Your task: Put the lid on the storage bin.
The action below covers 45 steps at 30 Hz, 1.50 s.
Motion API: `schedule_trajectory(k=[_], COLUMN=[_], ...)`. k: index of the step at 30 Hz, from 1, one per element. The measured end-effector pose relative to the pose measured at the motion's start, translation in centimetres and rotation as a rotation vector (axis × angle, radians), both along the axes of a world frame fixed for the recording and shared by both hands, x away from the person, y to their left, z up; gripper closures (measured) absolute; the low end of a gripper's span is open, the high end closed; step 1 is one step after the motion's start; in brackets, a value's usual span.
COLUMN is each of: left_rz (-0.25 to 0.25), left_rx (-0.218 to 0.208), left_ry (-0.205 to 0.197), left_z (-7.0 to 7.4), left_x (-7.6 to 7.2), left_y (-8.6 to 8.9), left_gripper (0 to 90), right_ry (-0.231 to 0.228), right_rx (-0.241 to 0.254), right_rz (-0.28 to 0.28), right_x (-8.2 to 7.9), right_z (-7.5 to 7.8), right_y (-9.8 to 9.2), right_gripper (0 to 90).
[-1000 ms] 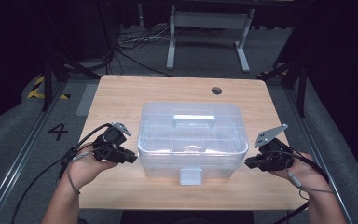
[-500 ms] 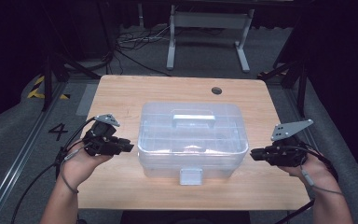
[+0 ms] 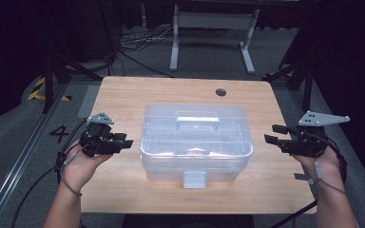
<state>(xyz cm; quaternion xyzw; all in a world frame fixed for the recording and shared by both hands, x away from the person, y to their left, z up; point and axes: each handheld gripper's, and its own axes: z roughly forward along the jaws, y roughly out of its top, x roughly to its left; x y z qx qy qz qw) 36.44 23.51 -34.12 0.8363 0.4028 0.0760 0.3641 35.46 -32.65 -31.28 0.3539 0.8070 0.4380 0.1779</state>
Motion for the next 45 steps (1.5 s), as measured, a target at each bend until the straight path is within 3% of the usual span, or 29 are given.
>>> schedule_trajectory(k=[2, 3, 8, 13, 16, 23, 31, 36, 45], left_rz=[0.027, 0.038, 0.062, 0.095, 0.105, 0.110, 0.102, 0.094, 0.054], left_rx=[0.014, 0.013, 0.017, 0.008, 0.000, 0.005, 0.008, 0.038, 0.038], left_ry=[-0.019, -0.022, -0.052, -0.054, -0.079, -0.096, -0.110, -0.090, -0.084], left_z=[-0.2, -0.3, -0.7, -1.4, -1.9, -3.3, -4.9, -6.1, -7.4], left_x=[0.2, 0.2, 0.5, 0.8, 1.2, 2.0, 2.6, 3.0, 3.5], left_y=[0.2, 0.3, 0.9, 1.3, 1.6, 1.8, 1.6, 1.2, 0.9], left_gripper=[56.2, 54.7, 53.4, 52.5, 51.9, 49.4, 48.8, 48.4, 45.1], right_ry=[0.006, 0.008, 0.010, 0.008, 0.022, 0.078, 0.120, 0.155, 0.161], right_rx=[0.010, 0.022, 0.037, 0.051, 0.050, 0.073, 0.039, 0.037, 0.011], right_rz=[-0.024, -0.065, -0.108, -0.150, -0.172, -0.216, -0.236, -0.250, -0.221], right_x=[0.4, 0.8, 1.6, 2.6, 3.3, 5.0, 6.2, 6.9, 7.3], right_z=[-0.3, -0.7, -1.5, -2.6, -3.6, -6.3, -8.7, -10.7, -12.8], right_y=[-0.4, -0.8, -1.5, -2.4, -3.0, -4.2, -4.5, -4.8, -4.2], right_gripper=[45.1, 43.4, 38.8, 34.5, 32.8, 31.1, 28.0, 26.6, 23.7])
